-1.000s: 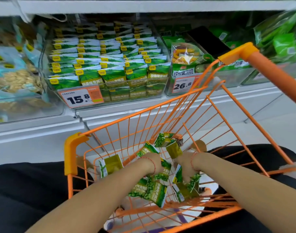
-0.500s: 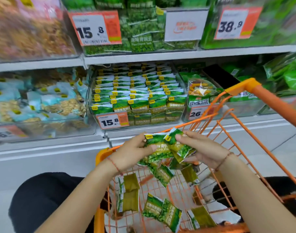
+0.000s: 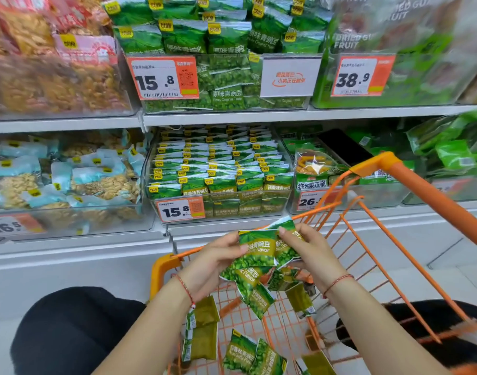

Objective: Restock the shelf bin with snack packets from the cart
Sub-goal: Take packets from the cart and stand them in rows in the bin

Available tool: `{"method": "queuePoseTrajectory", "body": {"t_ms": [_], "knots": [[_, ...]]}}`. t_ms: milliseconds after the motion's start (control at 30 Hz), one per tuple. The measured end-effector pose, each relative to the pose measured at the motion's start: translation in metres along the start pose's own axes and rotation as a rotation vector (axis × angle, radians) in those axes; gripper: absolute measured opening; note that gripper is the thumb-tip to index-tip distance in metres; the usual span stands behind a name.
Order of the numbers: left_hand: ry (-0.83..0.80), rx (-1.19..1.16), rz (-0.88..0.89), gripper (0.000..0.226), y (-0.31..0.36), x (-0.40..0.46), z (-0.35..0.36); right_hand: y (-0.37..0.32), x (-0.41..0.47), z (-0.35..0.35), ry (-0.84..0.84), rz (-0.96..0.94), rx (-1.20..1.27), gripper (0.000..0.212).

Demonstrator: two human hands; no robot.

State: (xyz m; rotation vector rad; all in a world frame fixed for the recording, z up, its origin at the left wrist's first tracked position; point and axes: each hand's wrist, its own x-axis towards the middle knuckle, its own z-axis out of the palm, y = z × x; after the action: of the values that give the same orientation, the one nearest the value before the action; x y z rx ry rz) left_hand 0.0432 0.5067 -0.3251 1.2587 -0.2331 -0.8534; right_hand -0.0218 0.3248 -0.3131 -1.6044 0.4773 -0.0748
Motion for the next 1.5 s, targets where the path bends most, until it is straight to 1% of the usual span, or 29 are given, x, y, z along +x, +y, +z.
{"method": "queuePoseTrajectory", "body": {"t_ms": [67,133,200,267,300,333,367,433,467,533,567,633,733,800,867,900,933,1000,1033,1067,1100,1133,1167,1233,1267,1300,1367,1433,1500], "knots": [[0.018,0.088,0.014,0.042,-0.004,0.001,-0.001,0.002,-0.002,0.002,0.001,-0.011,-0.026,0.047],[0.043,0.102,0.045,0.042,-0.006,0.001,0.000,0.004,-0.003,0.004,-0.044,0.010,0.014,0.035],[0.074,0.091,0.097,0.033,-0.008,0.001,0.001,0.001,-0.006,0.008,-0.100,0.076,0.131,0.010],[0.132,0.137,0.166,0.017,-0.007,-0.001,0.006,-0.001,-0.008,0.009,-0.097,0.111,0.229,0.009],[0.167,0.188,0.205,0.018,-0.005,-0.002,0.010,0.000,-0.008,0.008,-0.102,0.117,0.260,0.008],[0.226,0.258,0.245,0.023,-0.006,-0.004,0.014,0.000,-0.009,0.009,-0.119,0.120,0.272,0.021],[0.285,0.337,0.292,0.025,-0.008,-0.004,0.016,0.001,-0.010,0.009,-0.141,0.123,0.274,0.040],[0.350,0.507,0.395,0.020,-0.014,-0.003,0.017,0.005,-0.011,0.009,-0.188,0.105,0.184,0.075],[0.358,0.568,0.423,0.018,-0.019,-0.003,0.017,0.007,-0.012,0.010,-0.215,0.079,0.111,0.078],[0.355,0.617,0.450,0.018,-0.026,-0.001,0.016,0.007,-0.015,0.011,-0.255,0.034,0.017,0.046],[0.356,0.612,0.441,0.018,-0.026,0.000,0.015,0.009,-0.014,0.010,-0.242,0.019,0.012,0.034],[0.334,0.537,0.417,0.024,-0.023,0.001,0.013,0.007,-0.013,0.008,-0.161,0.011,0.034,0.031],[0.260,0.301,0.371,0.045,-0.016,0.000,0.007,0.002,-0.008,0.000,-0.035,0.019,0.183,0.014],[0.239,0.216,0.366,0.058,-0.015,-0.001,0.004,0.006,-0.002,-0.005,0.016,0.027,0.199,0.024],[0.243,0.183,0.364,0.058,-0.014,-0.001,0.004,0.007,-0.001,-0.006,0.028,0.029,0.204,0.029],[0.245,0.125,0.360,0.054,-0.013,0.000,0.003,0.008,0.000,-0.006,0.018,0.021,0.205,0.036],[0.237,0.026,0.349,0.049,-0.011,0.000,0.001,0.008,-0.002,-0.005,0.008,0.020,0.198,0.052],[0.192,-0.182,0.320,0.039,-0.007,0.001,-0.002,0.010,-0.002,-0.003,0.018,0.020,0.157,0.099],[0.162,-0.246,0.309,0.035,-0.006,0.001,-0.004,0.011,-0.003,-0.002,0.041,0.006,0.117,0.114],[0.140,-0.279,0.298,0.032,-0.006,0.000,-0.004,0.013,-0.005,-0.001,0.054,-0.011,0.055,0.118],[0.124,-0.276,0.287,0.032,-0.007,0.000,-0.003,0.015,-0.007,0.002,0.038,-0.037,-0.016,0.117],[0.113,-0.243,0.270,0.032,-0.008,-0.001,-0.001,0.015,-0.008,0.005,0.007,-0.068,-0.094,0.108],[0.101,-0.182,0.258,0.032,-0.009,-0.002,0.002,0.017,-0.008,0.007,-0.012,-0.109,-0.140,0.090],[0.084,-0.057,0.243,0.032,-0.013,-0.002,0.005,0.016,-0.013,0.011,-0.036,-0.161,-0.139,0.037],[0.073,-0.014,0.238,0.030,-0.014,-0.003,0.007,0.015,-0.016,0.013,-0.049,-0.164,-0.141,0.018],[0.064,0.025,0.236,0.027,-0.015,-0.002,0.007,0.015,-0.016,0.013,-0.054,-0.171,-0.154,0.008],[0.053,0.105,0.235,0.029,-0.019,-0.002,0.007,0.015,-0.016,0.013,-0.070,-0.185,-0.198,0.006],[0.054,0.222,0.225,0.035,-0.019,-0.002,0.009,0.016,-0.018,0.014,-0.085,-0.173,-0.237,0.022],[0.070,0.343,0.247,0.029,-0.021,-0.004,0.013,0.018,-0.019,0.016,-0.116,-0.136,-0.238,0.041]]}}
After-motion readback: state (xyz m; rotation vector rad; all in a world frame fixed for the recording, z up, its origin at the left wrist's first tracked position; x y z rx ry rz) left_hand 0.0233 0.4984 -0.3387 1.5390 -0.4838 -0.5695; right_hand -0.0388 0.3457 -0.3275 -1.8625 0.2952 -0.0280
